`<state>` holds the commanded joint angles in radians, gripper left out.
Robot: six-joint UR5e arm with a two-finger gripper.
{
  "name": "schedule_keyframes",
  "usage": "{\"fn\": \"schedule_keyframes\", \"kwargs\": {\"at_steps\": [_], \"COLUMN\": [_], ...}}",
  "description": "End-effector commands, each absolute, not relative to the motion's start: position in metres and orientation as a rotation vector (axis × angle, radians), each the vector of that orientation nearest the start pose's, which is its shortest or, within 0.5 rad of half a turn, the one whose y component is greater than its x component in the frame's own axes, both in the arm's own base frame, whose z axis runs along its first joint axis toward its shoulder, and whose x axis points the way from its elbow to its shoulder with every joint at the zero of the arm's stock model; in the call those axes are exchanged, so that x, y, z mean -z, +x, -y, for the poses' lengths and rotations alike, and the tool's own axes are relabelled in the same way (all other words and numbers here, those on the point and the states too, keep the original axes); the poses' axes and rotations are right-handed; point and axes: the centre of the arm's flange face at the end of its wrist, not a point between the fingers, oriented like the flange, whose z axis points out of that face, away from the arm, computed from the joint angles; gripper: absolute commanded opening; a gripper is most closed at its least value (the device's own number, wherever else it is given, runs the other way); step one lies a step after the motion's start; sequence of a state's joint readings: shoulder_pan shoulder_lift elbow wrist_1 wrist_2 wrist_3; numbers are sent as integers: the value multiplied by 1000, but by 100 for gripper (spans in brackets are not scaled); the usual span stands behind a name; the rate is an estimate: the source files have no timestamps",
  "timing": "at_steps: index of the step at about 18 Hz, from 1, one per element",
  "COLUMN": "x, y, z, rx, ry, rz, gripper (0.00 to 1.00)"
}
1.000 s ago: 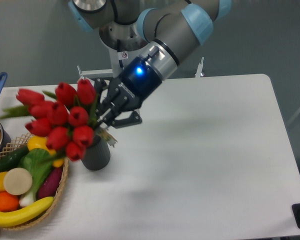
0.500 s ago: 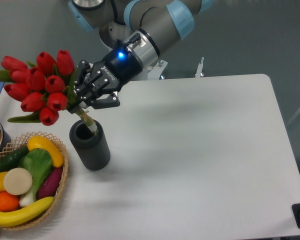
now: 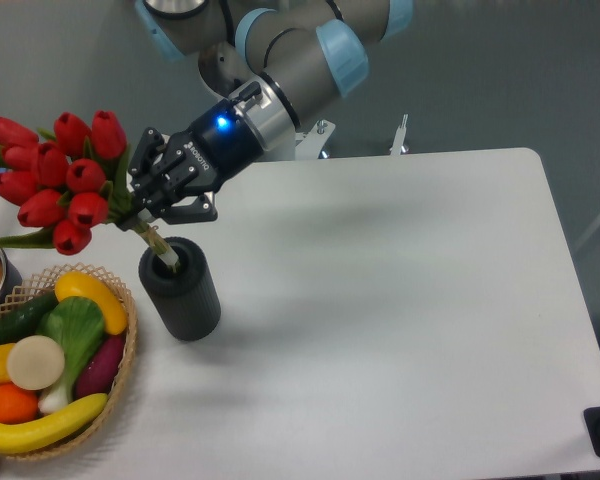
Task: Insert the flowers into the vase
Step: 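Lower the tulip stems down into the black vase opening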
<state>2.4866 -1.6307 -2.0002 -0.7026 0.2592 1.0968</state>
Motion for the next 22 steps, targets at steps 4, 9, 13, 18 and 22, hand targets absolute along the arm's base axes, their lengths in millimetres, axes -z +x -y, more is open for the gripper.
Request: {"fn": "schedule_keyframes", "kwargs": {"at_steps": [4,9,13,18,22], "x": [-383,-338,-310,-301,-289], "y": [-232,-229,-237,-243,-248], "z": [-467,-465,-470,-468,-453], "rx": [455,458,462,445,453], "ry": [-1786,-1785,-1784,-1786,-1803], "rz": [-456,-498,-519,-527,-479], "gripper": [0,0,0,8,44]}}
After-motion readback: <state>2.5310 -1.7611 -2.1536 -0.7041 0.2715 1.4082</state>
